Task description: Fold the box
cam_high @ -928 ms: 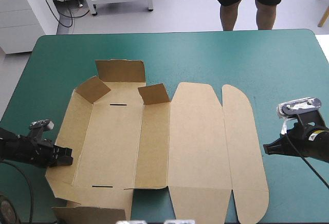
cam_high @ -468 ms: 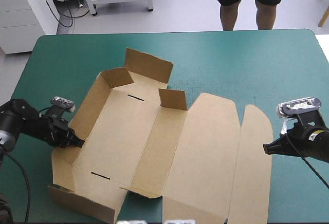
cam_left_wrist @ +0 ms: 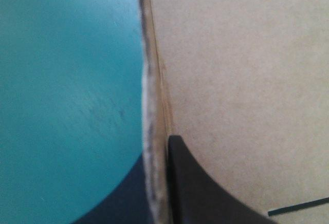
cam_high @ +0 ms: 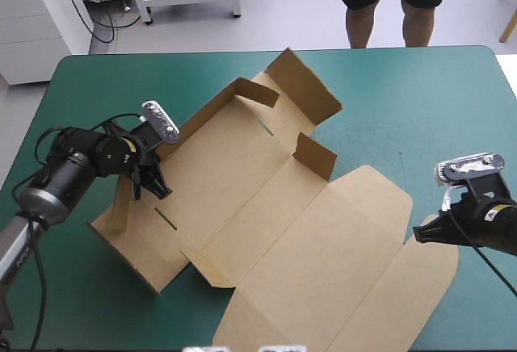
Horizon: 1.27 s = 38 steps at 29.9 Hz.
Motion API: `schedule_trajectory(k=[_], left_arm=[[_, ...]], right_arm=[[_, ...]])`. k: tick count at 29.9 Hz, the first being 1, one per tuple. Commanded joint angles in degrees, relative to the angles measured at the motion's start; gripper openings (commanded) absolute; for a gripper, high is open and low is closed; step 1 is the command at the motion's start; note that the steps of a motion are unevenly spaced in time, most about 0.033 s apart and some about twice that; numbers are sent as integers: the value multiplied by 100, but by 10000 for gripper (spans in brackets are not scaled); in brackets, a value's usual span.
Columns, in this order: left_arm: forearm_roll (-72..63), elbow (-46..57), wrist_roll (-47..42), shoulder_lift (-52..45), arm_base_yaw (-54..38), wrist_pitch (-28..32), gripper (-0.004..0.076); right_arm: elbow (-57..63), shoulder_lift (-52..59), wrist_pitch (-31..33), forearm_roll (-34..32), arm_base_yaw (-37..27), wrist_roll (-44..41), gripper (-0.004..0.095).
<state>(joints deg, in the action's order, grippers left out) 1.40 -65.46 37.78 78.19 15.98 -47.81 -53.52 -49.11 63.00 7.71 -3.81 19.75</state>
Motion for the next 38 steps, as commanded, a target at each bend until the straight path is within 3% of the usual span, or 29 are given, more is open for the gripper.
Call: schedule_trajectory(k=[1, 9, 15, 18, 24, 35, 38], left_arm=[[821, -358, -76, -32, 549, 820, -8], [2445, -393, -120, 357, 1650, 1800, -8], [3370, -493, -971, 607, 1999, 2404, -8], [4115, -533, -1200, 678, 2080, 2512, -8], [5568, -533, -2613, 687, 2113, 2669, -8], [6071, -452, -2622, 712, 3027, 2604, -8], [6153, -427, -2967, 755, 3111, 2531, -8]], right_arm=[[-134, 24, -197, 50, -43, 4, -2], [-134, 24, -159, 65, -43, 4, -2], [-134, 24, -134, 65, -43, 4, -2], [-134, 24, -125, 65, -43, 4, -2], [-134, 24, -125, 65, -43, 4, -2], [-134, 24, -125, 65, -43, 4, -2], [-134, 24, -114, 65, -43, 4, -2]])
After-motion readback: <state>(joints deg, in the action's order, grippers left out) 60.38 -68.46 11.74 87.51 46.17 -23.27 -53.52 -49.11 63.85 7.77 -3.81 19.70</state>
